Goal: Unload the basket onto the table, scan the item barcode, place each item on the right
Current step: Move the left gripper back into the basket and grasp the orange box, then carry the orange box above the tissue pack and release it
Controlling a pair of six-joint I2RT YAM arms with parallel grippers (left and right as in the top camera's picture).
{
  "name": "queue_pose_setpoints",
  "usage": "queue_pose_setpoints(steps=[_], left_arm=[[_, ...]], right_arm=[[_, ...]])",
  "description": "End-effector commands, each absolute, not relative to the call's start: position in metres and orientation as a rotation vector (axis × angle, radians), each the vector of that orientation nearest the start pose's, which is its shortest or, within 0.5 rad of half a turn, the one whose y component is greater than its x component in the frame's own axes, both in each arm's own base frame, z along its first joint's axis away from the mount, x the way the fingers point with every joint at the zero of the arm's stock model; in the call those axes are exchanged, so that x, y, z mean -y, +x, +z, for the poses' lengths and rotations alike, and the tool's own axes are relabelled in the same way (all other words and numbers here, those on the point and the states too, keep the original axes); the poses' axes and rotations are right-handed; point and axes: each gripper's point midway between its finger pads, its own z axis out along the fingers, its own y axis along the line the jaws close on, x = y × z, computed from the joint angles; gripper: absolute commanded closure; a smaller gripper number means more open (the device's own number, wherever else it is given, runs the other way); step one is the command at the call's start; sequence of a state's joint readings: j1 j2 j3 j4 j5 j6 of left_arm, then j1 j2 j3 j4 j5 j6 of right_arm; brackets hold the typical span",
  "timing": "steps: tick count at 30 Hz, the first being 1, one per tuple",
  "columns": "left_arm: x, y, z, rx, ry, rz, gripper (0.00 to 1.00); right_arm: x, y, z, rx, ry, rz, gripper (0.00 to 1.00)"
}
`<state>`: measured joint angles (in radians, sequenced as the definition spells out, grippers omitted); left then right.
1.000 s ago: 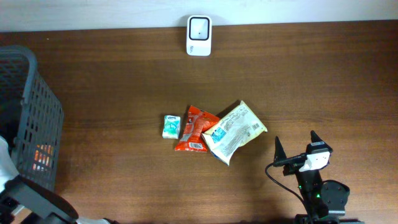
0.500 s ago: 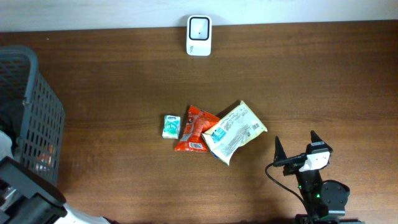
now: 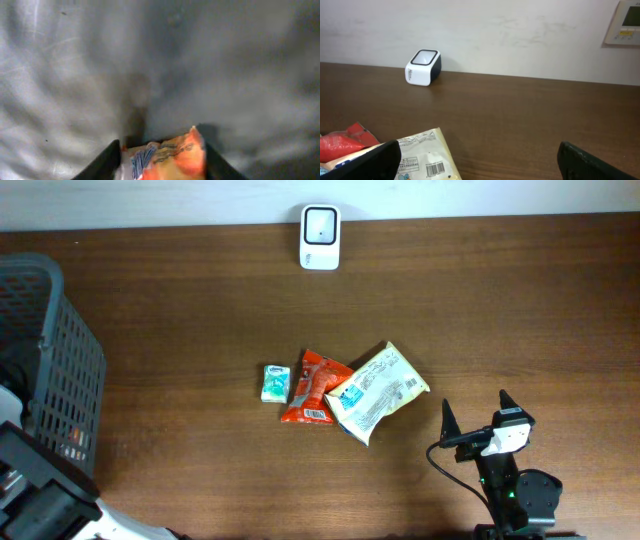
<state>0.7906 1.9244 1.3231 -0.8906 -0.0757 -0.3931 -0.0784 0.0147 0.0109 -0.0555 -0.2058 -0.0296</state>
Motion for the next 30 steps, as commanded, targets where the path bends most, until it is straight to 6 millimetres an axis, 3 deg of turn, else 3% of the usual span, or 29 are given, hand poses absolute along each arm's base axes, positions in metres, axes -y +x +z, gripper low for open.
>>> queue_pose_setpoints(steps=[1,4,7,13,18,20,24,27,30], left_arm=[[-0.276,0.243,0.013,-2.587,-1.732,0.206,0.67],[-0.288,0.25,0.029,-2.557,-1.718,0.247,0.67],[-0.304,0.267,0.059,-2.5,-1.688,0.261,0.67],[-0.335,0.297,0.169,-2.334,-1.599,0.298,0.67],[-0.335,0.309,0.275,-2.15,-1.473,0.272,0.62],[-0.319,0.32,0.315,-2.126,-1.318,0.181,0.61],[-0.256,0.339,0.385,-2.057,-1.031,-0.046,0.58],[-0.204,0.349,0.406,-2.093,-0.843,-0.098,0.58],[-0.146,0.363,0.404,-2.19,-0.666,-0.161,0.58]], right_arm=[[-0.016,0.245,0.16,-1.629,-0.113,0.087,0.01],[-0.016,0.245,0.16,-1.629,-0.113,0.087,0.01],[-0.016,0.245,0.16,-1.629,-0.113,0.087,0.01],[-0.016,0.245,0.16,-1.629,-0.113,0.087,0.01],[-0.016,0.245,0.16,-1.629,-0.113,0.087,0.01],[-0.016,0.245,0.16,-1.629,-0.113,0.087,0.01],[-0.016,0.245,0.16,-1.629,-0.113,0.087,0.01],[-0.016,0.245,0.16,-1.629,-0.113,0.087,0.01],[-0.016,0.245,0.16,-1.629,-0.113,0.087,0.01]])
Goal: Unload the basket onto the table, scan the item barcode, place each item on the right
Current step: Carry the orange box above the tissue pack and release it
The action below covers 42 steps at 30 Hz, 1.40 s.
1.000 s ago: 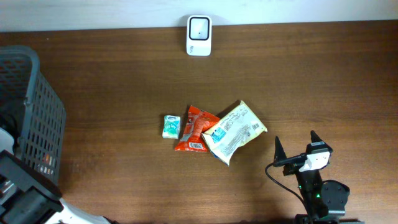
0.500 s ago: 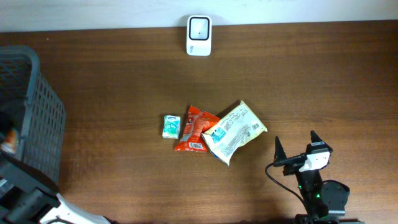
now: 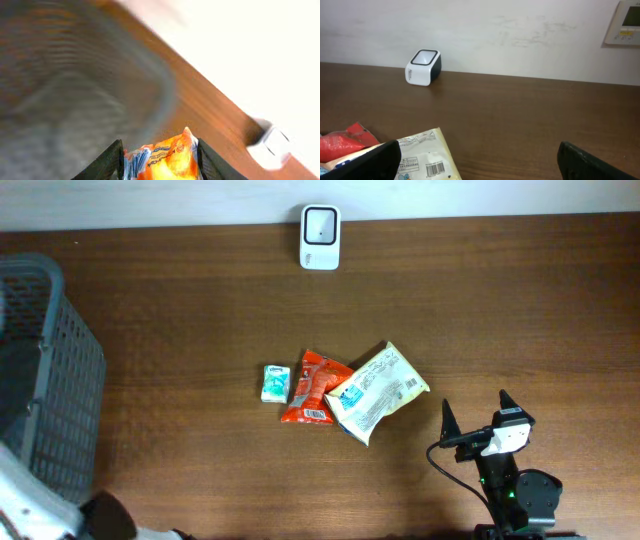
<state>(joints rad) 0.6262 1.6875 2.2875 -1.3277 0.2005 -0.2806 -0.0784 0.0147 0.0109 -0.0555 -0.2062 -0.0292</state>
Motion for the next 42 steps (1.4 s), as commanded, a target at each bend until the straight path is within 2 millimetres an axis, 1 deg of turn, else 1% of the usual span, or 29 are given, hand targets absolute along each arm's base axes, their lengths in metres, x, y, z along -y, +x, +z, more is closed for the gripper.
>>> queue_pose_setpoints(steps=[1,3,4,6,7,9,10,11,13,15,16,18,22,23,26,28,31,34,35,36,38,39,40,42], left_arm=[[-0.112,0.369,0.396,-2.261,-0.579,-0.203,0.58],[-0.077,0.375,0.384,-2.341,-0.468,-0.241,0.58],[-0.049,0.378,0.369,-2.419,-0.397,-0.246,0.57],[-0.022,0.38,0.353,-2.491,-0.325,-0.25,0.57],[-0.005,0.382,0.341,-2.535,-0.275,-0.259,0.57],[0.022,0.384,0.321,-2.605,-0.197,-0.283,0.57],[0.035,0.384,0.309,-2.642,-0.158,-0.293,0.57],[0.049,0.386,0.292,-2.686,-0.114,-0.296,0.57],[0.064,0.388,0.268,-2.74,-0.065,-0.283,0.57],[0.084,0.389,0.232,-2.81,-0.002,-0.287,0.57],[0.091,0.388,0.216,-2.837,0.02,-0.287,0.57],[0.107,0.387,0.179,-2.898,0.071,-0.28,0.57],[0.116,0.39,0.124,-2.935,0.134,-0.159,0.58],[0.116,0.393,0.115,-2.928,0.144,-0.123,0.58],[0.12,0.405,0.093,-2.883,0.172,-0.043,0.58],[0.125,0.414,0.083,-2.845,0.186,-0.029,0.56],[0.144,0.433,0.061,-2.776,0.299,-0.042,0.55],[0.153,0.437,0.046,-2.775,0.319,-0.047,0.53],[0.155,0.436,0.04,-2.784,0.33,-0.044,0.49],[0.156,0.435,0.036,-2.791,0.339,-0.042,0.44],[0.157,0.434,0.034,-2.796,0.349,-0.038,0.12],[0.157,0.434,0.034,-2.792,0.37,-0.036,0.04],[0.157,0.435,0.037,-2.783,0.394,-0.033,0.01],[0.154,0.44,0.05,-2.755,0.402,-0.003,0.01]], right_arm=[[-0.016,0.245,0.16,-1.629,-0.113,0.087,0.01],[-0.016,0.245,0.16,-1.629,-0.113,0.087,0.01],[-0.016,0.245,0.16,-1.629,-0.113,0.087,0.01],[-0.016,0.245,0.16,-1.629,-0.113,0.087,0.01],[-0.016,0.245,0.16,-1.629,-0.113,0.087,0.01],[-0.016,0.245,0.16,-1.629,-0.113,0.087,0.02],[-0.016,0.245,0.16,-1.629,-0.113,0.087,0.01],[-0.016,0.245,0.16,-1.629,-0.113,0.087,0.01],[-0.016,0.245,0.16,-1.629,-0.113,0.087,0.01],[-0.016,0.245,0.16,-1.629,-0.113,0.087,0.01],[-0.016,0.245,0.16,-1.629,-0.113,0.087,0.01],[-0.016,0.245,0.16,-1.629,-0.113,0.087,0.01],[-0.016,0.245,0.16,-1.629,-0.113,0.087,0.01],[-0.016,0.245,0.16,-1.629,-0.113,0.087,0.01],[-0.016,0.245,0.16,-1.629,-0.113,0.087,0.01],[-0.016,0.245,0.16,-1.629,-0.113,0.087,0.01],[-0.016,0.245,0.16,-1.629,-0.113,0.087,0.01],[-0.016,0.245,0.16,-1.629,-0.113,0.087,0.01],[-0.016,0.245,0.16,-1.629,-0.113,0.087,0.02],[-0.016,0.245,0.16,-1.629,-0.113,0.087,0.01],[-0.016,0.245,0.16,-1.629,-0.113,0.087,0.01],[-0.016,0.245,0.16,-1.629,-0.113,0.087,0.01],[-0.016,0.245,0.16,-1.629,-0.113,0.087,0.01],[-0.016,0.245,0.16,-1.629,-0.113,0.087,0.01]])
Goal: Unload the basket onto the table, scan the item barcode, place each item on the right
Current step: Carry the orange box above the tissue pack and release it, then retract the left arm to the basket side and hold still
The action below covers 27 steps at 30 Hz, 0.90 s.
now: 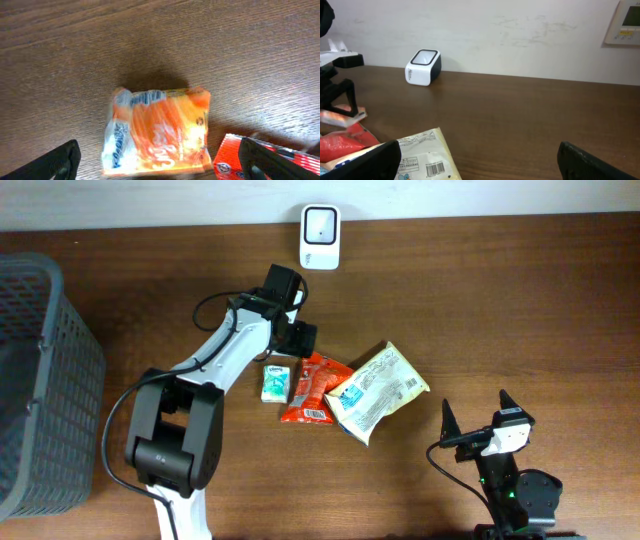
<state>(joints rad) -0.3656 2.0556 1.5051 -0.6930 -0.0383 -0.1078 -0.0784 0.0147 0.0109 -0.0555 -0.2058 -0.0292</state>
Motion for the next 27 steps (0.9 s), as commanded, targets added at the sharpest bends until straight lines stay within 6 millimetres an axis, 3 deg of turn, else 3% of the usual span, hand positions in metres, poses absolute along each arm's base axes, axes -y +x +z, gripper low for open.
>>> queue_pose_setpoints(steps=[1,3,6,7,9,10,11,12,14,17,21,24,27], left_arm=[[0.148,0.444,0.065,-2.732,0.386,0.045,0.01],[0.137,0.453,0.097,-2.681,0.348,0.107,0.01],[0.114,0.464,0.175,-2.559,0.255,0.153,0.01],[0.105,0.465,0.21,-2.504,0.215,0.144,0.01],[0.086,0.462,0.259,-2.422,0.149,0.133,0.01],[0.066,0.457,0.291,-2.364,0.09,0.135,0.01],[0.05,0.453,0.311,-2.326,0.043,0.144,0.01],[0.033,0.449,0.325,-2.296,-0.003,0.165,0.01],[-0.023,0.432,0.357,-2.221,-0.159,0.263,0.01],[-0.091,0.406,0.381,-2.153,-0.342,0.341,0.01],[-0.154,0.385,0.382,-2.128,-0.516,0.432,0.01],[-0.173,0.376,0.38,-2.127,-0.57,0.46,0.01],[-0.178,0.373,0.38,-2.127,-0.587,0.469,0.01]], right_arm=[[-0.016,0.245,0.16,-1.629,-0.113,0.087,0.02],[-0.016,0.245,0.16,-1.629,-0.113,0.087,0.01],[-0.016,0.245,0.16,-1.629,-0.113,0.087,0.02],[-0.016,0.245,0.16,-1.629,-0.113,0.087,0.01],[-0.016,0.245,0.16,-1.629,-0.113,0.087,0.01],[-0.016,0.245,0.16,-1.629,-0.113,0.087,0.01],[-0.016,0.245,0.16,-1.629,-0.113,0.087,0.01],[-0.016,0.245,0.16,-1.629,-0.113,0.087,0.01],[-0.016,0.245,0.16,-1.629,-0.113,0.087,0.01],[-0.016,0.245,0.16,-1.629,-0.113,0.087,0.01],[-0.016,0.245,0.16,-1.629,-0.113,0.087,0.01],[-0.016,0.245,0.16,-1.629,-0.113,0.087,0.01],[-0.016,0.245,0.16,-1.629,-0.113,0.087,0.01]])
